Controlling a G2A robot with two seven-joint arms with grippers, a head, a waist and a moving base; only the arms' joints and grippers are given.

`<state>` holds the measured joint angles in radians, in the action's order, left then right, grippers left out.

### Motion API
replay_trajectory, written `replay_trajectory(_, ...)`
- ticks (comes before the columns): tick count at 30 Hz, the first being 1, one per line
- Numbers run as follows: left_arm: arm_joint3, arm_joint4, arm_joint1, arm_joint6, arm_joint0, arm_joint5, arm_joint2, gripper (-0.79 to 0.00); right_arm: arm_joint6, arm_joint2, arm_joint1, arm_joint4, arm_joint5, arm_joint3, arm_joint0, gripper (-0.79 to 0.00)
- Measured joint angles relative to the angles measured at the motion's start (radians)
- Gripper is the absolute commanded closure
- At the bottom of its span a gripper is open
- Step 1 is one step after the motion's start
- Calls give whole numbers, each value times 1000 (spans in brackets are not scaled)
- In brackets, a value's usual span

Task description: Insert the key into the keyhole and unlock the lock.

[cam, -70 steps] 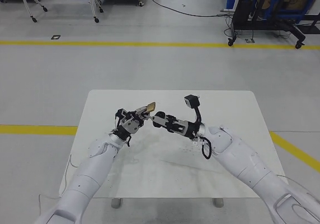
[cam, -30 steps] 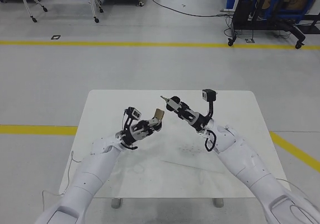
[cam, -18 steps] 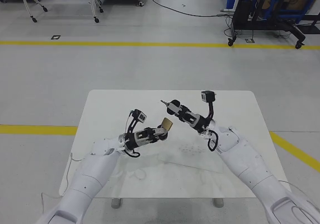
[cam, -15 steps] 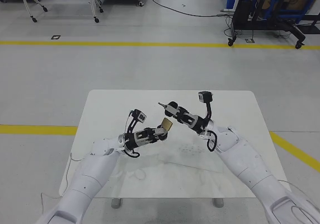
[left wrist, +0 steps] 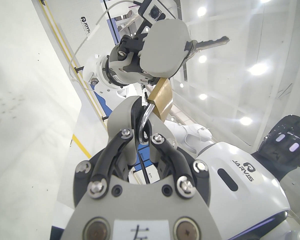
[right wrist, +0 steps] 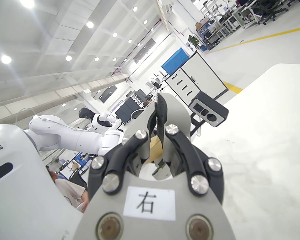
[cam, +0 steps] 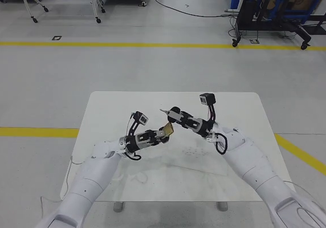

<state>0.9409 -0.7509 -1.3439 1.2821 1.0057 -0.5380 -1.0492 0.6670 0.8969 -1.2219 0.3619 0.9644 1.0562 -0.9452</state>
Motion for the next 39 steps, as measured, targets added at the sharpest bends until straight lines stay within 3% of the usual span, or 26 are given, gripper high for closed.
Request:
replay_trajectory(12,-64,-26,-7,-46,-17,-31,-7,0,65,14,8,6,20,32,-16,0)
replay_trajectory(25,-126,-43,-16,-200,-37,52,-23,0,59,30,12,-33,-17,76,-22,0)
replay_trajectory(34,-125,-37,-16,-207,-37,52,-24,0,58,32,12,-32,-18,76,-22,0)
replay_trajectory(39,-31,-128,-21,-350,17,140,-49,0,59,31,13,52,-1,134,-64,0)
